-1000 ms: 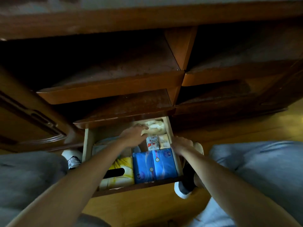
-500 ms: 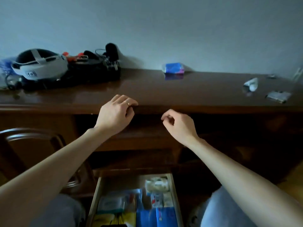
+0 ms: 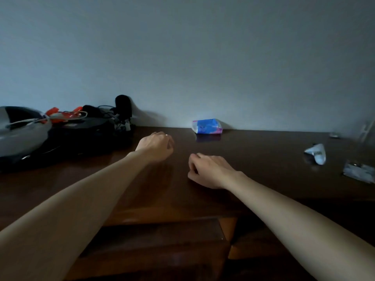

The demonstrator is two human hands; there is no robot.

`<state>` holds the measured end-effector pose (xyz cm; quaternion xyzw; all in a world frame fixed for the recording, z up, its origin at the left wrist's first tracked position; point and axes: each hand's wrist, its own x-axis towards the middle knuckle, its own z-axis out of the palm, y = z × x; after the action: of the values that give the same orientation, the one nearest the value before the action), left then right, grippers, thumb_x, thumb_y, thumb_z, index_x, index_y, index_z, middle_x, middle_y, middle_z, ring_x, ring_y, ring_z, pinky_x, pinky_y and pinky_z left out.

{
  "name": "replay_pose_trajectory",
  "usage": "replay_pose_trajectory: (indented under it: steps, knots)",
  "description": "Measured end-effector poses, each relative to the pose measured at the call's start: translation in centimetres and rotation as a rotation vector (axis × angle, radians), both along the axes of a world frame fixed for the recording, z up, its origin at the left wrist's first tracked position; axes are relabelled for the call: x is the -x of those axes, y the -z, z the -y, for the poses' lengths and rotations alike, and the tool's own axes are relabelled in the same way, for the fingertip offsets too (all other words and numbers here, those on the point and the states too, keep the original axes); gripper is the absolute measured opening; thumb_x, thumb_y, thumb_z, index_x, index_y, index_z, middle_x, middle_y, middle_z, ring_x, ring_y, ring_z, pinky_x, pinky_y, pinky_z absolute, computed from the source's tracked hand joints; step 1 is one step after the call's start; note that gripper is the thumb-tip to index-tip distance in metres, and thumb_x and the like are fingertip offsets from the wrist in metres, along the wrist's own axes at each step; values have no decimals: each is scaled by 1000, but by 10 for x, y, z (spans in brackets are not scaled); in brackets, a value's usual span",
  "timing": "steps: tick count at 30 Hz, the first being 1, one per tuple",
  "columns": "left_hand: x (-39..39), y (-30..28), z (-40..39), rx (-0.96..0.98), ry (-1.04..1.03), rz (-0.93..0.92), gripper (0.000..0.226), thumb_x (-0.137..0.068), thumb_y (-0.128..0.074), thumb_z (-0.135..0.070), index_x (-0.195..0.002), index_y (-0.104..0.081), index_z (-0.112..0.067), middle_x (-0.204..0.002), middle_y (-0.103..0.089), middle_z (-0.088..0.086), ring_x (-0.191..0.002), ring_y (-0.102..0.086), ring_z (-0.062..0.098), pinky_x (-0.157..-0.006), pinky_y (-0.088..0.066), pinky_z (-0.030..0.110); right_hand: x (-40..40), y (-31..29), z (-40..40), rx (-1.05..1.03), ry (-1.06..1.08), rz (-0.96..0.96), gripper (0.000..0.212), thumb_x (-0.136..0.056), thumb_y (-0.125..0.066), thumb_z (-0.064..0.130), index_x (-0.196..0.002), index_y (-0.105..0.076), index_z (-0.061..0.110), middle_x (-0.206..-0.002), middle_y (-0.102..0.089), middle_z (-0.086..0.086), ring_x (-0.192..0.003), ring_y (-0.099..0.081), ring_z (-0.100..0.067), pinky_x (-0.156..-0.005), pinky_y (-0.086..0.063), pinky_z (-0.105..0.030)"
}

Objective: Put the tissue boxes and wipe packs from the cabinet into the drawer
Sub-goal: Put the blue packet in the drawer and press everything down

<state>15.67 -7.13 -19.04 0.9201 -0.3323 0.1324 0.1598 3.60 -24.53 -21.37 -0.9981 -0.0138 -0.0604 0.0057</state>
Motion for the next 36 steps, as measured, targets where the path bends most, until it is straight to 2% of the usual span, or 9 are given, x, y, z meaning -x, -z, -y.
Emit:
replay_pose_trajectory:
  steps: [5, 11, 14, 17, 19, 24, 31, 34, 36]
  knots:
    - [-56, 14, 31, -48, -73, -36, 29, -92, -49, -30, -109, -72, -32, -120, -66, 0, -113, -61, 24, -90, -51, 37, -47, -7, 34, -5, 103, 180, 27, -102, -37, 38, -82, -51, 29, -80, -55, 7, -83, -61, -22, -65, -34, -37]
    - [-110, 41, 71, -65, -75, -7, 35, -100, -48, -45, -125, -65, -26, -134, -58, 6, -127, -49, 27, -103, -43, 43, -123, 12, 85, -20, 307, 266, 25, -102, -44, 38, -115, -59, 22, -133, -48, -6, -128, -43, -26, -90, -45, -43]
    - [-124, 49, 81, -57, -30, 18, 43, -99, -46, -54, -126, -63, -25, -137, -57, 5, -132, -47, 26, -108, -38, 43, -159, 20, 108, 14, 344, 266, 32, -101, -45, 44, -125, -63, 33, -161, -25, -10, -150, -17, -32, -116, -27, -51]
    - [-128, 50, 84, -69, -31, 22, 49, -98, -43, -56, -130, -61, -24, -137, -57, 7, -132, -47, 26, -109, -38, 43, -191, 22, 120, 15, 385, 153, 44, -101, -37, 53, -141, -55, 43, -170, -10, -7, -156, -2, -30, -123, -9, -59]
    - [-129, 52, 84, -74, -35, 36, 50, -98, -42, -56, -130, -61, -23, -136, -57, 7, -131, -47, 26, -107, -38, 42, -207, 24, 124, 13, 400, 91, 51, -101, -32, 55, -146, -51, 41, -169, -17, -6, -156, -8, -28, -122, -4, -61]
    - [-130, 53, 82, -67, -32, 29, 49, -98, -42, -55, -130, -61, -22, -135, -57, 7, -131, -47, 26, -107, -38, 42, -215, 27, 128, 16, 440, 92, 70, -100, -27, 58, -149, -48, 13, -152, -46, -4, -145, -34, -23, -123, -4, -55]
    - [-114, 47, 71, 83, -4, 62, 65, -94, -56, -46, -151, -37, -21, -146, -49, 8, -133, -46, 28, -106, -38, 42, -163, 22, 91, -139, 240, 143, 44, -102, -42, 42, -131, -60, 14, -144, -54, -4, -135, -45, -27, -111, -36, -43]
    - [-96, 42, 56, 119, 99, 54, 93, -83, -69, -39, -160, -17, -35, -162, -28, 5, -142, -37, 31, -112, -34, 46, -114, 21, 67, -306, 67, 194, 40, -100, -55, 24, -138, -62, 19, -150, -54, 4, -139, -46, -17, -113, -34, -32]
    - [-82, 43, 45, 103, 153, 80, 92, -82, -72, -35, -159, -21, -39, -166, -22, 3, -148, -28, 30, -117, -29, 48, -80, 19, 54, -436, 39, 264, 37, -96, -63, 16, -133, -69, 18, -143, -61, 4, -132, -54, -11, -115, -37, -28]
